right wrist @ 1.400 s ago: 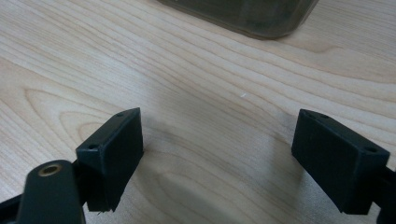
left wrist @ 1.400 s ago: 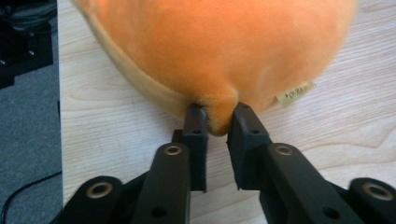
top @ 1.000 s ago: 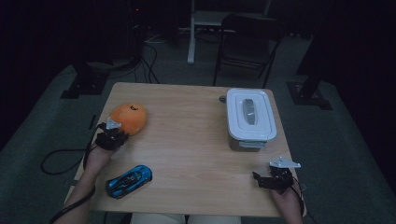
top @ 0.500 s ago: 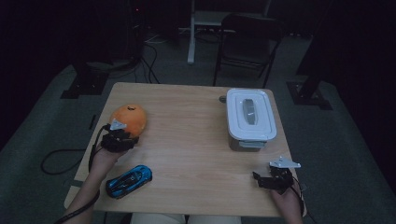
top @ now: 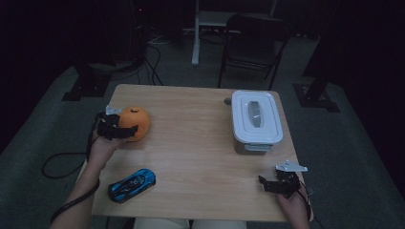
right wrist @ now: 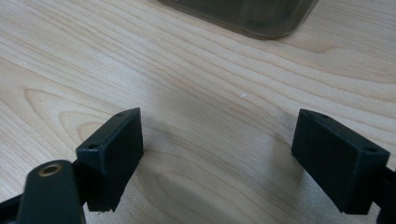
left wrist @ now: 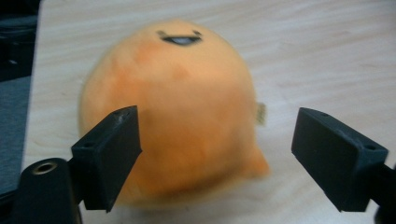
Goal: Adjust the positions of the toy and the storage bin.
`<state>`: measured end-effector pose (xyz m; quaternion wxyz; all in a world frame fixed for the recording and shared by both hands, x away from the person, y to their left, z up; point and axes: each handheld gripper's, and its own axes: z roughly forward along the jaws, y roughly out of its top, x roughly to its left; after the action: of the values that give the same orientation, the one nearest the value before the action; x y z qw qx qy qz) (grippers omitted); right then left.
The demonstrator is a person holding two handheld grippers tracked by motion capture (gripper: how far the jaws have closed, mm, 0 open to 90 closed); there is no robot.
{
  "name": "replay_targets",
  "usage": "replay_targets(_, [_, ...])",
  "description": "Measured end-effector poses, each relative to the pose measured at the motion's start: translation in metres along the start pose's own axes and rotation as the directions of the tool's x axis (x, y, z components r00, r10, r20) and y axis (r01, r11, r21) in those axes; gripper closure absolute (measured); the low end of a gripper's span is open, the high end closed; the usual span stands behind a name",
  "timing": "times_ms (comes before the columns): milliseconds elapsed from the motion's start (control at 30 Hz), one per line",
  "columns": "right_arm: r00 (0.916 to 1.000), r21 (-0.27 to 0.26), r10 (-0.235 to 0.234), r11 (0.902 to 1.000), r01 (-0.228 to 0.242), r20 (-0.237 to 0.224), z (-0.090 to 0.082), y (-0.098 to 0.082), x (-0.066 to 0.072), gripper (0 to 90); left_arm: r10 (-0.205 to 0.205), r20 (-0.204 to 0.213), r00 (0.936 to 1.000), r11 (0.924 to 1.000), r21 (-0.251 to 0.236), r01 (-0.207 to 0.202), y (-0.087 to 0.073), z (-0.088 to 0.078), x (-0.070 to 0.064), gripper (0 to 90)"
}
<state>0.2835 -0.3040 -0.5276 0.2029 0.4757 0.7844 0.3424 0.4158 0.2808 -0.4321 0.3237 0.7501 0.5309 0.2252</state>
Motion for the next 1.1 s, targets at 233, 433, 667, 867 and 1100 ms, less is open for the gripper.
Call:
replay_targets(233, [1.0000, 0.000, 0.000, 1.0000, 0.000, 0.000, 0.000, 0.000, 0.000, 16.1, 0.018, -0.061, 0.9980, 0.9995, 0.026, -0.017, 0.009, 0.026, 0.006, 16.1])
replay_targets(433, [1.0000, 0.000, 0.000, 1.0000, 0.000, 0.000, 0.000, 0.000, 0.000, 16.1, -0.016, -0.081, 0.9966, 0.9985, 0.052, 0.020, 0.004, 0.041, 0.014, 16.0])
replay_targets(667, [1.0000, 0.000, 0.000, 1.0000, 0.000, 0.000, 0.000, 0.000, 0.000, 16.1, -0.041, -0.069, 0.9968, 0.9982, 0.040, 0.044, -0.007, 0.047, 0.021, 23.9])
replay_targets(867, [1.0000, 0.000, 0.000, 1.0000, 0.000, 0.000, 0.000, 0.000, 0.000, 16.2, -0.042, -0.052, 0.9978, 0.9977, 0.051, 0.044, -0.010, 0.043, 0.025, 44.7])
replay_targets(1100, [1.0000, 0.000, 0.000, 1.0000, 0.000, 0.000, 0.000, 0.000, 0.000, 16.2, -0.030, -0.077, 0.9965, 0.9993, 0.019, 0.032, -0.003, 0.033, 0.019, 64.5])
